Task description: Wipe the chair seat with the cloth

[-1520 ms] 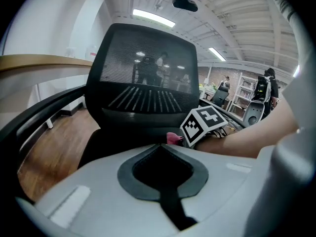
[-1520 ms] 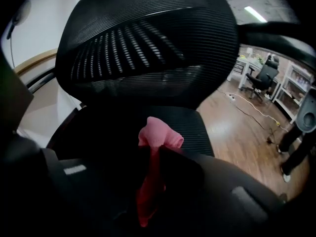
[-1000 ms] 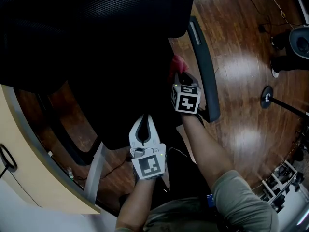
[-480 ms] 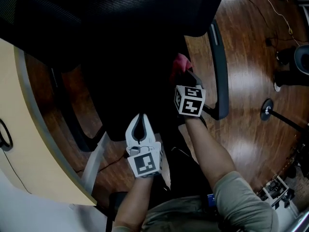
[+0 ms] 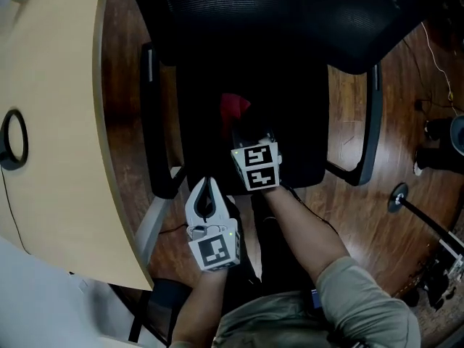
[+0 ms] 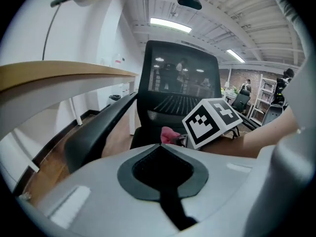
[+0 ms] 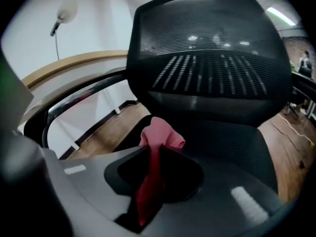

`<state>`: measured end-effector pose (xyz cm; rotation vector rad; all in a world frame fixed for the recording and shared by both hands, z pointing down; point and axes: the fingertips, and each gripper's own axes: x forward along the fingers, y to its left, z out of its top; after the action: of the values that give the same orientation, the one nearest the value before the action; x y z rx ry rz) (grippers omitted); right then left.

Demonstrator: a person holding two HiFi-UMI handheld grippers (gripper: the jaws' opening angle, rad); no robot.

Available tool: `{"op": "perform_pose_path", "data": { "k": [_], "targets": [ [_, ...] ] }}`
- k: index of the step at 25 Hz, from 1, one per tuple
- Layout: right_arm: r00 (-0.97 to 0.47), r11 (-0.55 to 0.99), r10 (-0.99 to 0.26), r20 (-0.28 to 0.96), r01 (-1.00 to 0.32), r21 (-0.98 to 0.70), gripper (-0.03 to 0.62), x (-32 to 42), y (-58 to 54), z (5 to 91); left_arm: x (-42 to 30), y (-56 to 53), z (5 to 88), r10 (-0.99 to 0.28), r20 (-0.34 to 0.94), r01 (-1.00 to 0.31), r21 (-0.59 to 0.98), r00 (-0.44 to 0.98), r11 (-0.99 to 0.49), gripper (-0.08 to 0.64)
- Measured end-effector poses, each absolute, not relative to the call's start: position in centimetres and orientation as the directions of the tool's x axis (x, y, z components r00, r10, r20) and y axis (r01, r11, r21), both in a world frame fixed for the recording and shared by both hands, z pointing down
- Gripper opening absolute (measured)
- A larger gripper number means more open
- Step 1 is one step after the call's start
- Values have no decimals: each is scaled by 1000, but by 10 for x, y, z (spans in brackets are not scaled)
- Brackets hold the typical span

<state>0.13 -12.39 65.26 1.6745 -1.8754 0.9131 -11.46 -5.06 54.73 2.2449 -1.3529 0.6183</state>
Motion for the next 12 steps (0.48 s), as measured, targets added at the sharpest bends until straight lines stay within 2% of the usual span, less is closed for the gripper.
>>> {"op": "perform_pose_path", "data": {
  "k": [6,12],
  "targets": [
    [-320,262,-584,746,-944,-200,58,-98,-128,675,-161,-32,561,-691,616,-917,147,378,-371,5],
    [-357,334,-517,778,-921,-201,58,-138,-122,699,-183,-27,571,-680,637,-924,145,362,-355,5]
  ]
}}
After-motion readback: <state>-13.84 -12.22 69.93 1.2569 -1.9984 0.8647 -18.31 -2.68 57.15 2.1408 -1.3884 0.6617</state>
